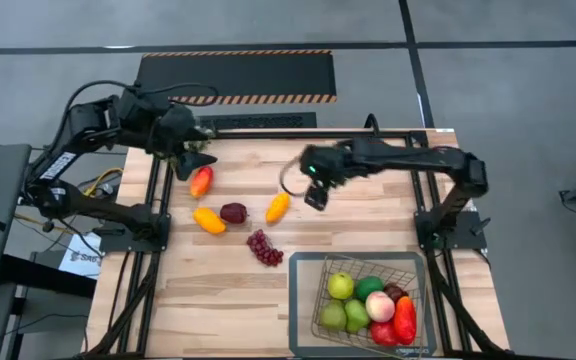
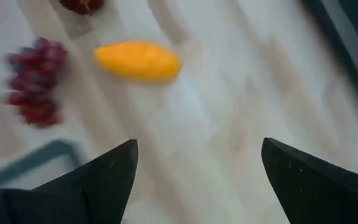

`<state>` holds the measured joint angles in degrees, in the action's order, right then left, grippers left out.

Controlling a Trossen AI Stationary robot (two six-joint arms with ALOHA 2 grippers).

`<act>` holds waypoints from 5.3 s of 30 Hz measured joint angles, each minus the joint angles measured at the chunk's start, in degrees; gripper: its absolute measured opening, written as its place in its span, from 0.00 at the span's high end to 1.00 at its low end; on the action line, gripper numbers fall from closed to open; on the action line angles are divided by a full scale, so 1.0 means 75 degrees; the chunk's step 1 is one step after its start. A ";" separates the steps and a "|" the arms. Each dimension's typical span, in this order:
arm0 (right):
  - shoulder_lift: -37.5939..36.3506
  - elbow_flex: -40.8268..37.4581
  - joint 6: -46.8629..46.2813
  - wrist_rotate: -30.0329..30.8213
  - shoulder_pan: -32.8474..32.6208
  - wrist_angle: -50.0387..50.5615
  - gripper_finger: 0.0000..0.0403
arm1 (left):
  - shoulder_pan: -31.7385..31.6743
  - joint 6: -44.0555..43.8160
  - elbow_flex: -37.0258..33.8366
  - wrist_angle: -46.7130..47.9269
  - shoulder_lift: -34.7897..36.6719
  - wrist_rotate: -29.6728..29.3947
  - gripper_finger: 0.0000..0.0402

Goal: Build produce basket
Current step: Put the right yellow mango into the wire basket

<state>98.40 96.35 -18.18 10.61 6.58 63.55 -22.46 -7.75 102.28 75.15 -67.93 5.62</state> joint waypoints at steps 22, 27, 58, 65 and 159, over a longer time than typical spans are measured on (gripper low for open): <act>0.4248 0.2771 0.7847 -0.1057 0.0503 -0.0769 0.11 | -0.0003 -0.0204 0.0000 0.0729 0.0240 -0.0844 0.18; 0.4423 0.2977 0.8243 -0.1531 0.0367 -0.0199 0.11 | -0.0003 -0.0204 0.0000 0.0736 0.0240 -0.0844 0.18; 0.4975 0.2904 0.7491 -0.1480 0.0226 -0.0456 0.36 | -0.0003 -0.0061 -0.0003 0.0872 0.0234 -0.1086 0.18; 0.4234 0.2904 0.6743 -0.1611 0.0229 -0.0219 0.52 | -0.0003 -0.0046 -0.0003 0.0872 0.0234 -0.1229 0.18; -0.0267 -0.1887 -0.7573 -0.1232 -0.7209 0.2923 0.38 | -0.0006 0.0262 -0.0006 -0.0769 -0.0801 -0.1059 0.18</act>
<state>96.40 82.19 -74.98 1.37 -47.48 85.47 -22.50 -5.78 102.24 69.38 -73.93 -2.32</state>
